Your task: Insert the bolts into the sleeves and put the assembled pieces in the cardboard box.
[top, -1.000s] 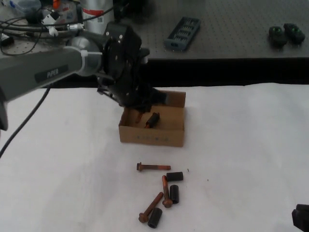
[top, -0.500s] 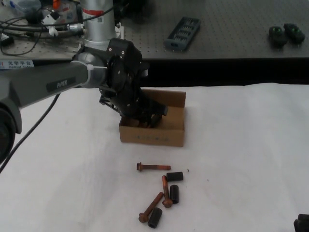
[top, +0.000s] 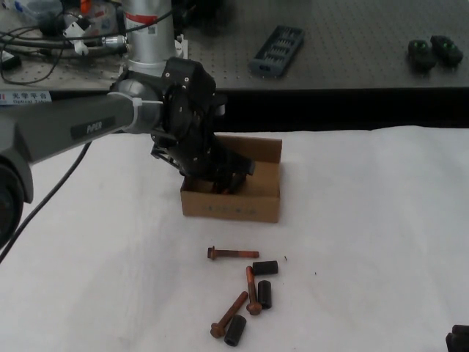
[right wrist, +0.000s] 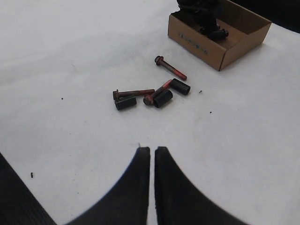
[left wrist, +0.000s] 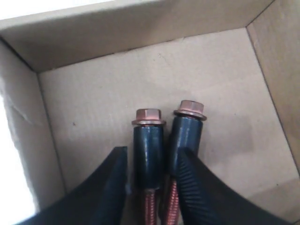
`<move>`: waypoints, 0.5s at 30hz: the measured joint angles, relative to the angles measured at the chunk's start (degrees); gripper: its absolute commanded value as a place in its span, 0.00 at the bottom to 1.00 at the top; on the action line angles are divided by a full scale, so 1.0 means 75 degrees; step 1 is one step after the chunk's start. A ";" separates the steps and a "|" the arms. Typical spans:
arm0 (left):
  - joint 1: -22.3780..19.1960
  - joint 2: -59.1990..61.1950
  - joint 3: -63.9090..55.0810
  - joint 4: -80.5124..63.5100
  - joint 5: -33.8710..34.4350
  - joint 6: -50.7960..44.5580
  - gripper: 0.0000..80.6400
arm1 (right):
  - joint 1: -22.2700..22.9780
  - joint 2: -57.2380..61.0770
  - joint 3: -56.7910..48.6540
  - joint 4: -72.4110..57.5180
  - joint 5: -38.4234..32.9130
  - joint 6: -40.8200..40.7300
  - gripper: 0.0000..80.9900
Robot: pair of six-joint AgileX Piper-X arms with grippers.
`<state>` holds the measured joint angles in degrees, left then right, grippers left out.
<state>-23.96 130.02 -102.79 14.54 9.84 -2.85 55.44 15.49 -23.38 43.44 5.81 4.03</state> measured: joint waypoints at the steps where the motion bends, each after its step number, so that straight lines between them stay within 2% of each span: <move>1: 0.0000 0.0000 0.0000 0.0001 0.0000 0.0000 0.34 | 0.0000 0.0000 0.0000 0.0000 0.0000 0.0000 0.05; 12: 0.0000 -0.0160 0.0000 0.0065 0.0025 0.0000 0.34 | 0.0000 0.0000 0.0000 -0.0027 0.0000 0.0000 0.05; 15: 0.0000 -0.0503 0.0015 0.0283 0.0095 0.0000 0.27 | 0.0000 0.0000 0.0000 -0.0337 0.0000 0.0000 0.05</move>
<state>-23.96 126.25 -102.68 16.66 10.55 -2.85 55.44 15.49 -23.38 40.91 5.81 4.03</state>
